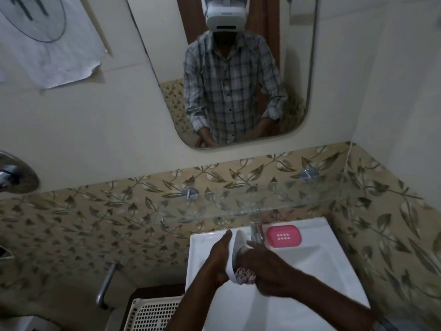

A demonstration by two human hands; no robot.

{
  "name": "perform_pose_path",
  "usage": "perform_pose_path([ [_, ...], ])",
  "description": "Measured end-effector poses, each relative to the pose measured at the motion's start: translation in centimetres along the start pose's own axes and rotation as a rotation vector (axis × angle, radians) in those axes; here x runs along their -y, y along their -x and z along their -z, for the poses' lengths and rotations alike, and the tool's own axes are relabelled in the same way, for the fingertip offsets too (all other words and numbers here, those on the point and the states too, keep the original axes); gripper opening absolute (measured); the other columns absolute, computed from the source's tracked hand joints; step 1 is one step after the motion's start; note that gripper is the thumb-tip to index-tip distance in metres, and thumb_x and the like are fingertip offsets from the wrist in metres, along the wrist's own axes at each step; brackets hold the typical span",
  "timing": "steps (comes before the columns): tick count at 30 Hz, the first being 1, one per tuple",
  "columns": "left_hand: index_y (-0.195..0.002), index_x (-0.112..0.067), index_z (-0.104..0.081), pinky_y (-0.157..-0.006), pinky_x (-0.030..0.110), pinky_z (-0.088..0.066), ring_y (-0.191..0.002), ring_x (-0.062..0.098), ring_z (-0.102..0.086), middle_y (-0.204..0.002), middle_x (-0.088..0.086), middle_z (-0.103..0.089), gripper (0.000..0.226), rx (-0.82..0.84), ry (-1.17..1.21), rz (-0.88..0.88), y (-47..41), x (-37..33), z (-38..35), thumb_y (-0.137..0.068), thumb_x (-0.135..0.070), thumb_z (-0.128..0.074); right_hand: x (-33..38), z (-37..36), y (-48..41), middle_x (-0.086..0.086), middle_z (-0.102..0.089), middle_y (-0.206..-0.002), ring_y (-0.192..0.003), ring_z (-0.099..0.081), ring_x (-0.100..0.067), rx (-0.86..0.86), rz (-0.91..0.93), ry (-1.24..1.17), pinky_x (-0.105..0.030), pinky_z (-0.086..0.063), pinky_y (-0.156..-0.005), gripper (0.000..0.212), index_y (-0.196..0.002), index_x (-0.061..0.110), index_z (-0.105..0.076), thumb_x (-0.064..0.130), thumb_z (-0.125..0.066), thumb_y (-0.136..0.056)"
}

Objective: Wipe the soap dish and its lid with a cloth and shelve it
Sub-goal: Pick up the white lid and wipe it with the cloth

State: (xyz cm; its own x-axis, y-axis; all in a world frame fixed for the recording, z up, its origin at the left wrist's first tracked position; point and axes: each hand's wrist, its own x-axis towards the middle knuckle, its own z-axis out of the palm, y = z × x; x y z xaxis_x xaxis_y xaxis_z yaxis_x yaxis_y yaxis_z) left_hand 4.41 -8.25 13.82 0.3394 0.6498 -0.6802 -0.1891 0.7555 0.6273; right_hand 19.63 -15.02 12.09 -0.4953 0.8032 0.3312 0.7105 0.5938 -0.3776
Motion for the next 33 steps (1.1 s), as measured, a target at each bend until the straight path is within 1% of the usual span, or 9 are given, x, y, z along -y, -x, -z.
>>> perform_pose_path([
  [4, -0.107, -0.013, -0.066, -0.064, 0.042, -0.059, -0.090, 0.036, -0.067, -0.098, 0.019, -0.071, 0.054, -0.195, -0.126, -0.068, -1.3, 1.7, 0.0, -0.089, -0.062, -0.054, 1.8, 0.3, -0.4, -0.011, -0.075, -0.081, -0.074, -0.073, -0.025, -0.015, -0.535, -0.763, -0.045, -0.059, -0.078, 0.014, -0.080, 0.004, -0.071, 0.001, -0.059, -0.076],
  [7, -0.109, -0.016, -0.073, -0.085, 0.046, -0.059, -0.104, 0.035, -0.070, -0.106, 0.014, -0.076, 0.063, -0.128, -0.194, -0.338, -2.1, 2.8, 0.7, -0.087, -0.069, -0.047, 1.8, 1.0, -0.8, -0.029, -0.074, -0.088, -0.082, -0.070, -0.050, -0.188, -0.850, -1.300, -0.046, -0.054, -0.073, 0.016, -0.089, -0.008, -0.071, 0.000, -0.057, -0.083],
  [11, -0.126, -0.011, -0.064, -0.094, 0.045, -0.055, -0.116, 0.034, -0.065, -0.120, 0.014, -0.072, 0.060, 0.029, -0.247, -0.479, -1.5, 3.4, 0.7, -0.098, -0.057, -0.037, 1.6, 1.8, -1.2, -0.032, -0.070, -0.107, -0.086, -0.071, -0.038, -0.551, -1.064, -1.865, -0.041, -0.056, -0.080, 0.023, -0.107, -0.011, -0.066, -0.002, -0.055, -0.089],
  [15, -0.120, -0.007, -0.064, -0.078, 0.040, -0.054, -0.097, 0.032, -0.066, -0.107, 0.014, -0.071, 0.047, 0.039, -0.248, 0.014, -1.0, 1.0, 1.7, -0.101, -0.045, -0.045, 0.9, 2.3, 0.6, -0.007, -0.078, -0.094, -0.090, -0.073, -0.025, -0.599, -0.604, -0.837, -0.040, -0.058, -0.086, 0.027, -0.099, 0.019, -0.075, -0.001, -0.060, -0.089],
  [19, -0.094, -0.012, -0.062, -0.066, 0.029, -0.059, -0.071, 0.020, -0.070, -0.079, 0.005, -0.072, 0.030, 0.185, -0.374, 0.131, 0.1, -0.2, 2.0, -0.101, -0.027, -0.037, -0.4, 1.9, 2.4, -0.012, -0.071, -0.121, -0.125, -0.058, -0.029, -0.331, 0.413, 0.101, -0.044, -0.038, -0.113, 0.020, -0.112, 0.009, -0.074, 0.011, -0.063, -0.096],
  [21, -0.104, -0.015, -0.066, -0.083, 0.027, -0.056, -0.087, 0.014, -0.070, -0.091, -0.002, -0.076, 0.033, 0.256, -0.520, 0.144, 2.0, -0.7, 0.9, -0.091, -0.042, -0.052, -0.7, 1.4, 2.2, -0.012, -0.066, -0.128, -0.133, -0.051, -0.028, -0.233, 0.607, 0.288, -0.051, -0.035, -0.114, 0.026, -0.122, 0.007, -0.067, 0.010, -0.061, -0.098],
  [24, -0.129, -0.018, -0.061, -0.102, 0.023, -0.046, -0.113, 0.009, -0.060, -0.123, -0.003, -0.066, 0.082, 0.349, -0.691, 0.141, 2.1, -1.3, 1.9, -0.058, -0.058, -0.073, -1.4, 1.3, 2.2, -0.009, -0.059, -0.139, -0.141, -0.041, -0.024, -0.146, 0.536, 0.390, -0.054, -0.031, -0.115, 0.035, -0.135, 0.009, -0.058, 0.011, -0.054, -0.100],
  [28, -0.113, -0.003, -0.061, -0.074, 0.038, -0.054, -0.086, 0.030, -0.064, -0.098, 0.017, -0.067, 0.037, 0.279, -0.419, 0.185, 2.5, -1.7, 1.7, -0.091, -0.033, -0.057, -2.0, -1.0, 2.9, -0.005, -0.062, -0.135, -0.135, -0.045, -0.027, -0.257, 0.251, 0.497, -0.062, -0.024, -0.115, 0.044, -0.132, 0.010, -0.060, 0.008, -0.056, -0.088],
  [33, -0.131, -0.007, -0.056, -0.073, 0.039, -0.051, -0.091, 0.033, -0.061, -0.106, 0.018, -0.066, 0.054, 0.113, -0.362, 0.102, 1.4, -0.3, 0.6, -0.101, -0.049, -0.038, 0.7, -3.9, 1.8, -0.004, -0.068, -0.088, -0.090, -0.062, -0.026, -0.335, -0.183, 0.249, -0.044, -0.029, -0.108, 0.049, -0.101, 0.010, -0.072, 0.002, -0.064, -0.053],
])
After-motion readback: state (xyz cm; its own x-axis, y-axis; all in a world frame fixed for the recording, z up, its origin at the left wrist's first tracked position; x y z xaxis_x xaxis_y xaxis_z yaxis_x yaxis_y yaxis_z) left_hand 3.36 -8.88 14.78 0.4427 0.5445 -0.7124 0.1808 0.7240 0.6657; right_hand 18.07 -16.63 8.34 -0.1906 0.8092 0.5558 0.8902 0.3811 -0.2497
